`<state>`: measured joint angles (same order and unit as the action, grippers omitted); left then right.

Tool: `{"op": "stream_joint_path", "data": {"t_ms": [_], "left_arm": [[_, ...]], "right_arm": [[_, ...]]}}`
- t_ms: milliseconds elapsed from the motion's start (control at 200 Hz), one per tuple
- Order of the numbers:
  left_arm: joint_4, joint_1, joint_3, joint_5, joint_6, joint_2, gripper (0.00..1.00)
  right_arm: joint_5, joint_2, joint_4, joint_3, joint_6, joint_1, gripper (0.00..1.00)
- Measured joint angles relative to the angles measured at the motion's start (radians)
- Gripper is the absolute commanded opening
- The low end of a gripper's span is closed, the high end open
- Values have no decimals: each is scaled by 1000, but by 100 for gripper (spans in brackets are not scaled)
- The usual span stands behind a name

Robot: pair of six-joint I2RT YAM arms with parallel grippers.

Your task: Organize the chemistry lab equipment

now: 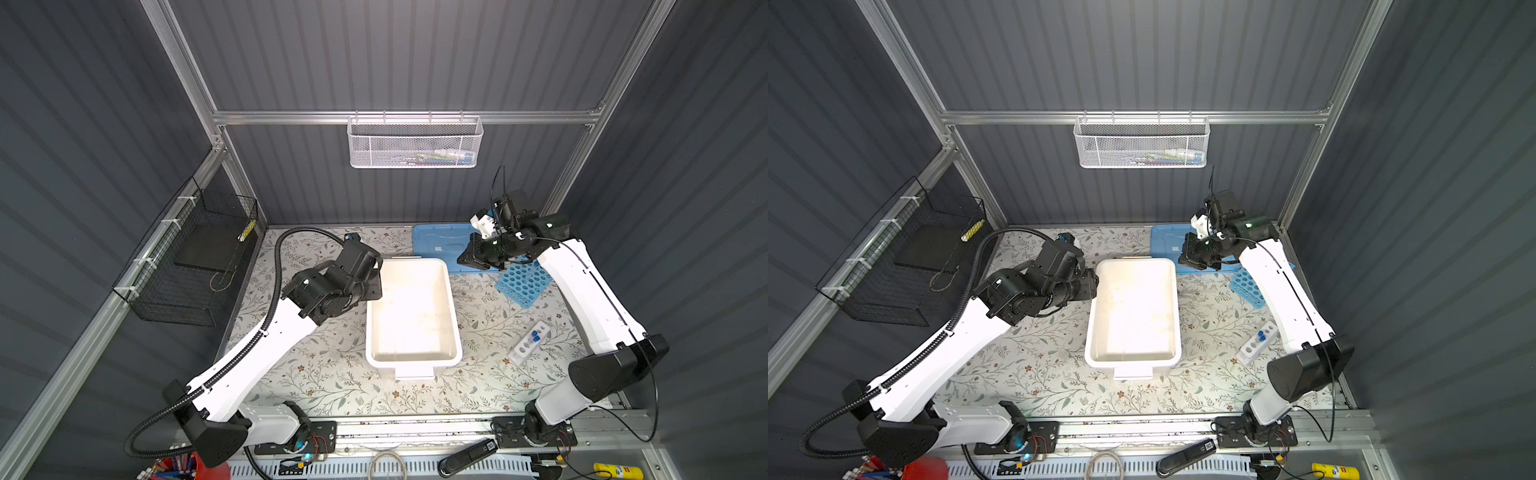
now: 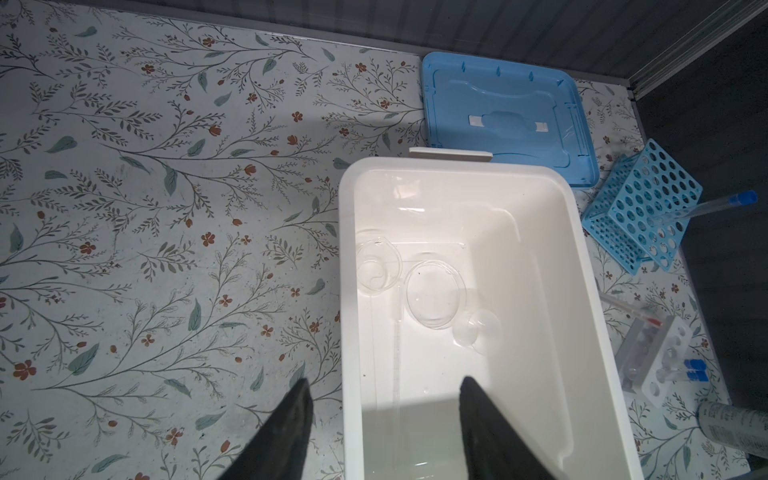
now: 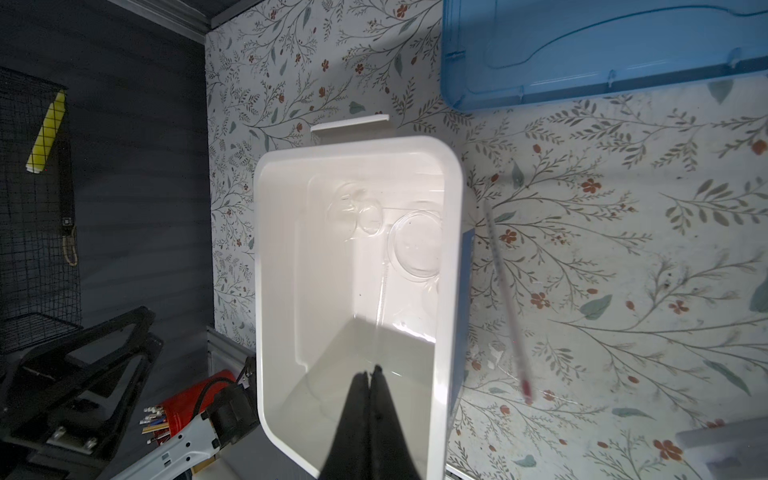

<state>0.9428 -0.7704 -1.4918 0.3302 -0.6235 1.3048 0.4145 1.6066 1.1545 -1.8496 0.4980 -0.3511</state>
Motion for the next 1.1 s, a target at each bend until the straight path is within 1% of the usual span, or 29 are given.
{"op": "stream_joint_path", "data": {"t_ms": [235,330,365,405,480,530,550,620,760,881,1006,1096], "left_arm": [[3,2,-3,-2,3,4,58],[15,2,-32,-8,5,31,58],[19,2,-50,-10,8,47,58],[26,2,-75,-15,12,69,58],[34,2,-127,-28,20,116,58],[49,2,-166,-43,27,148,58],[54,2,-182,-48,30,164,58],[72,-2,-239,-67,39,215,59],[106,-34,-358,-92,57,327,59],[132,-76,-457,-115,68,420,60],[153,-110,-529,-135,68,488,60],[155,-126,-536,-149,67,500,60]], "right_arm": [[8,0,0,23,18,-9,0],[5,2,2,32,18,-9,0],[0,3,3,35,17,-9,2],[-10,5,5,40,16,-8,6],[-24,5,3,65,18,2,22],[-29,4,-5,98,2,18,30],[-35,4,-7,114,14,25,34],[-63,3,-21,185,-2,56,38],[-126,-11,-82,380,-27,110,39],[-169,0,-128,504,-50,116,39],[-186,40,-185,576,-73,106,40],[-196,94,-230,597,-90,97,40]]}}
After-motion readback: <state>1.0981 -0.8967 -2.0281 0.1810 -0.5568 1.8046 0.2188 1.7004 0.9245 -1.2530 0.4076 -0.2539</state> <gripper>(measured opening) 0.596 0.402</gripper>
